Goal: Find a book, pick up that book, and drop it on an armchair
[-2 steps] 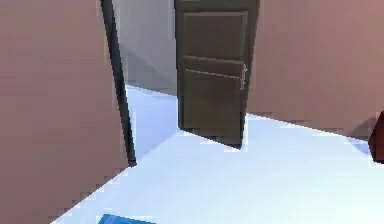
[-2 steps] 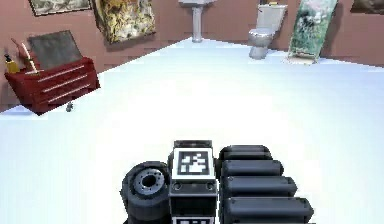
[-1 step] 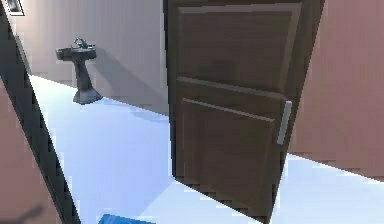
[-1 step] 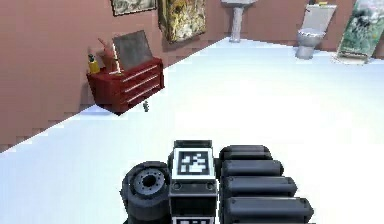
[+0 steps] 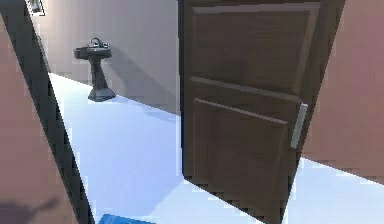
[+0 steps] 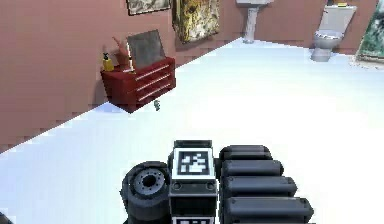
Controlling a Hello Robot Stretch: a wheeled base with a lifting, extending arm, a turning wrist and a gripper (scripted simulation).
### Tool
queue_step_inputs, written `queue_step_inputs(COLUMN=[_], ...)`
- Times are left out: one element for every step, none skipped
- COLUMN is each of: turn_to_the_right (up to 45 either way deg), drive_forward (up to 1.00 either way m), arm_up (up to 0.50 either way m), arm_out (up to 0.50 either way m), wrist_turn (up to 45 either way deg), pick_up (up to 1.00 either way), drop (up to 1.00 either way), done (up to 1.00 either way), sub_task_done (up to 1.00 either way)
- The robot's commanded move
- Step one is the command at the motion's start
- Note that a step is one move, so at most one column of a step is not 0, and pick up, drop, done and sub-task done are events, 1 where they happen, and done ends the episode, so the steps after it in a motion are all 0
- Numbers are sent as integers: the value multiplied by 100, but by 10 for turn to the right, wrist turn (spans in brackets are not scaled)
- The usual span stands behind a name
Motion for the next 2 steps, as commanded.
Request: queue_step_inputs(turn_to_the_right=[0,-240], drive_forward=[70,0], arm_up=[0,0], arm_out=[0,0], wrist_turn=[0,0], pick_up=[0,0], drop=[0,0], done=[0,0], sub_task_done=[0,0])
